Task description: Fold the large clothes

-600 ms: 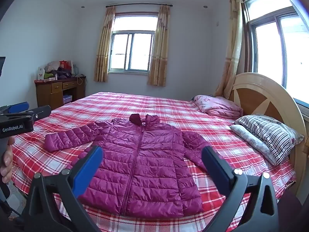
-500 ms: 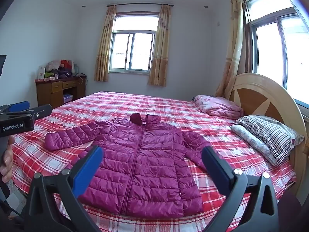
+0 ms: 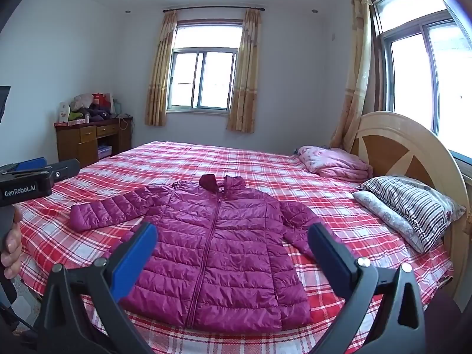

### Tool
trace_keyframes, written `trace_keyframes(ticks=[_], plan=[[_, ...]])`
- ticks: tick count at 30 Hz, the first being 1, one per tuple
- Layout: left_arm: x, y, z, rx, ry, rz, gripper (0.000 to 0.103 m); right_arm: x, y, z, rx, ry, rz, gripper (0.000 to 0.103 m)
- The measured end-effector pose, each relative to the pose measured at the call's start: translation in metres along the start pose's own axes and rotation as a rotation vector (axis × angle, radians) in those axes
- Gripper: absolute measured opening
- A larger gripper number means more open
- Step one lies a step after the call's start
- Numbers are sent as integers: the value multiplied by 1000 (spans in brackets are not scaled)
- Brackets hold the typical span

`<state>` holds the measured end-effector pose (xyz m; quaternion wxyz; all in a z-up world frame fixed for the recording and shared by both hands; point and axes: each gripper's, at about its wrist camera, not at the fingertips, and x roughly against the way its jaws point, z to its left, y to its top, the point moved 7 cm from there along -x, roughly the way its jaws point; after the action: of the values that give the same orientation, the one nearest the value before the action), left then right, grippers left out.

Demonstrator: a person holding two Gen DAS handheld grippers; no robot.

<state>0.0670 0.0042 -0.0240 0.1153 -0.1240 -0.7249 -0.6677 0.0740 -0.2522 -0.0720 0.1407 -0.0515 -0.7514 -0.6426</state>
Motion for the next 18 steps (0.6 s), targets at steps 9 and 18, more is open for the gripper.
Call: trace_keyframes(ticks=[9, 18], plan=[[-1, -1, 3, 10, 7, -4, 102, -1, -1, 1, 3, 2, 5, 103], [-1, -1, 3, 17, -6, -8, 102, -3, -4, 5, 10, 24, 18, 103]])
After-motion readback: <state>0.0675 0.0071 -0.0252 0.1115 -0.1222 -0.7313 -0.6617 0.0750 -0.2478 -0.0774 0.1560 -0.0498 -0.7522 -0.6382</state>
